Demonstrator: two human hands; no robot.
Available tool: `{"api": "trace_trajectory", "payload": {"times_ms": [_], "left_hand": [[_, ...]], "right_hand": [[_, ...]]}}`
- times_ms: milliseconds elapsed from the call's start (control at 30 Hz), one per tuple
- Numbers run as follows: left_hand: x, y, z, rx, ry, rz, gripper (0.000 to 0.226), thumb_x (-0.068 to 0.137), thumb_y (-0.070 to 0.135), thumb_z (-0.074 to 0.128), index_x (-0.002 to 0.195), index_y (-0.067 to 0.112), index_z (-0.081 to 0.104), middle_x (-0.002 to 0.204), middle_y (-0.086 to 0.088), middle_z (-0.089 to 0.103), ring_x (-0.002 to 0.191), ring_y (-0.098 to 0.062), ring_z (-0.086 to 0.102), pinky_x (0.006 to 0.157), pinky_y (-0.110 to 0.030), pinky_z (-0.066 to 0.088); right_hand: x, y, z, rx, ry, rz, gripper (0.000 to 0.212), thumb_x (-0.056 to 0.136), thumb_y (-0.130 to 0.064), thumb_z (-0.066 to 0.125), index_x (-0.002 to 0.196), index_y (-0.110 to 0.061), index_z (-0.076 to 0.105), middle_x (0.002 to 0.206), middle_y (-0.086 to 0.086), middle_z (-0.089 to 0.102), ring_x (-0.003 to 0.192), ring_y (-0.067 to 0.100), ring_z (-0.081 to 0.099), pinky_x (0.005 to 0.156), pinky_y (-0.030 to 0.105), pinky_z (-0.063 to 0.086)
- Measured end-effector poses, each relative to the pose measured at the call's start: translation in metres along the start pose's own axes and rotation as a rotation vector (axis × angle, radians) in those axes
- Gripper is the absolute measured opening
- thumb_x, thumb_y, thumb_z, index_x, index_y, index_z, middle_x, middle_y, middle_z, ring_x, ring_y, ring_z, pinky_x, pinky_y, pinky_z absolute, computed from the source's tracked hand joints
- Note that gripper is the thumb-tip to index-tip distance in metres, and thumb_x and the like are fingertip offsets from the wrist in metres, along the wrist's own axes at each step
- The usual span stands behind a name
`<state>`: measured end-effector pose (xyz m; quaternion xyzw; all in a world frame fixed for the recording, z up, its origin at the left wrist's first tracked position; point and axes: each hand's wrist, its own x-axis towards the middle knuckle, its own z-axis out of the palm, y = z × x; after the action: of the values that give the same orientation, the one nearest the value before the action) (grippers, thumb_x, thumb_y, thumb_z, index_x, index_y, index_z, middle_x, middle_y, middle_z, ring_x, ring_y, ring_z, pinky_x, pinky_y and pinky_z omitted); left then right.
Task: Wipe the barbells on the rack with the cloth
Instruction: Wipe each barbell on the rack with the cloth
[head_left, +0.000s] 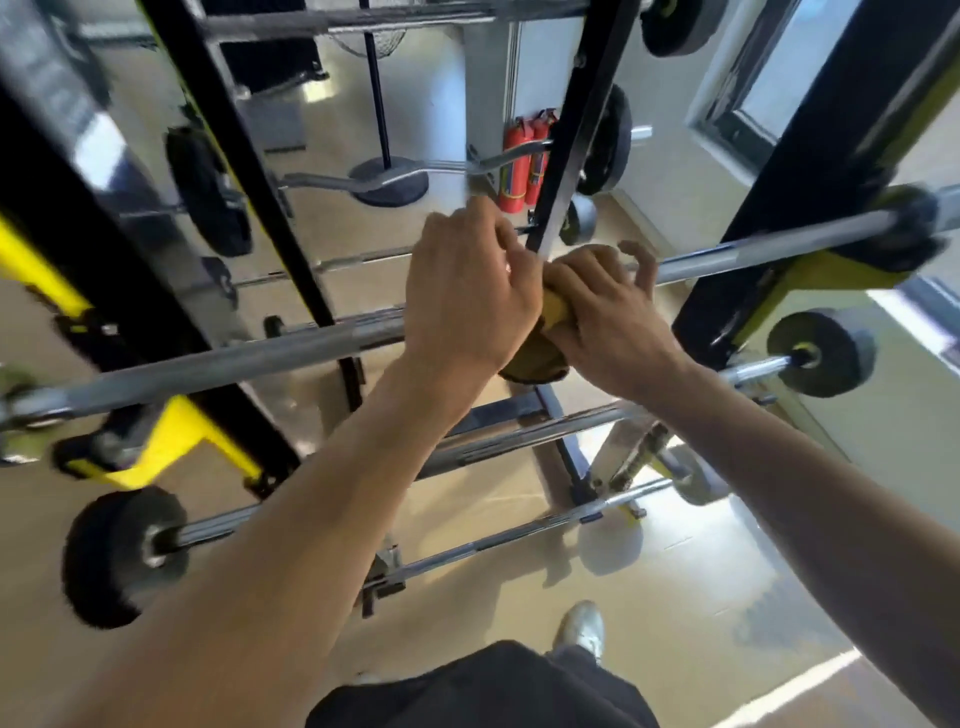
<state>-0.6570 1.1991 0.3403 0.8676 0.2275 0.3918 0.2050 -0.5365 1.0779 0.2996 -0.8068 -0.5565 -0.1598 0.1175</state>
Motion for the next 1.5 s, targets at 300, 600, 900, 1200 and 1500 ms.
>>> {"api": "trace_trajectory", "payload": {"times_ms": [300, 600, 900, 1200, 1500], "left_hand": [[0.057, 0.115, 0.169, 0.289, -0.448, -0.178, 0.046, 0.101, 0.042, 0.035, 0.096, 0.008, 0.065, 0.088, -0.010, 0.066, 0.074, -0.028, 0.057, 0.066, -0.035, 0.042], [0.057, 0.114, 0.188, 0.482, -0.308, -0.177, 0.045, 0.105, 0.040, 0.029, 0.077, 0.015, 0.055, 0.061, 0.000, 0.052, 0.050, -0.015, 0.050, 0.046, -0.028, 0.039], [0.055, 0.112, 0.176, 0.308, -0.253, -0.175, 0.042, 0.104, 0.039, 0.034, 0.089, 0.014, 0.064, 0.069, 0.001, 0.059, 0.060, -0.017, 0.059, 0.061, -0.035, 0.054], [0.060, 0.077, 0.139, 0.417, -0.544, -0.253, 0.042, 0.099, 0.036, 0.036, 0.073, 0.008, 0.053, 0.068, -0.008, 0.053, 0.065, -0.026, 0.054, 0.064, -0.034, 0.041], [0.055, 0.074, 0.143, 0.421, -0.451, -0.246, 0.042, 0.095, 0.041, 0.041, 0.073, 0.009, 0.057, 0.066, -0.006, 0.056, 0.060, -0.025, 0.055, 0.057, -0.032, 0.038]], "right_hand": [[-0.039, 0.239, -0.058, -0.208, -0.277, 0.078, 0.045, 0.090, -0.049, 0.056, 0.128, -0.025, 0.049, 0.123, 0.003, 0.056, 0.128, 0.029, 0.039, 0.108, 0.057, 0.016], [0.004, 0.225, -0.040, -0.037, -0.355, -0.185, 0.025, 0.090, -0.033, 0.066, 0.103, -0.017, 0.054, 0.084, -0.001, 0.055, 0.073, 0.015, 0.048, 0.079, 0.031, 0.047], [-0.003, 0.223, -0.041, -0.129, -0.293, -0.281, 0.038, 0.092, -0.047, 0.057, 0.116, -0.018, 0.052, 0.100, 0.000, 0.062, 0.090, 0.018, 0.056, 0.092, 0.040, 0.043], [-0.005, 0.248, -0.077, -0.674, -0.417, -0.104, 0.023, 0.087, -0.040, 0.058, 0.078, -0.020, 0.054, 0.067, -0.004, 0.051, 0.075, 0.022, 0.043, 0.079, 0.039, 0.034], [0.009, 0.164, -0.041, -0.049, -0.320, -0.070, 0.029, 0.093, -0.050, 0.057, 0.093, -0.022, 0.050, 0.063, -0.013, 0.036, 0.053, 0.008, 0.037, 0.062, 0.027, 0.032]]}}
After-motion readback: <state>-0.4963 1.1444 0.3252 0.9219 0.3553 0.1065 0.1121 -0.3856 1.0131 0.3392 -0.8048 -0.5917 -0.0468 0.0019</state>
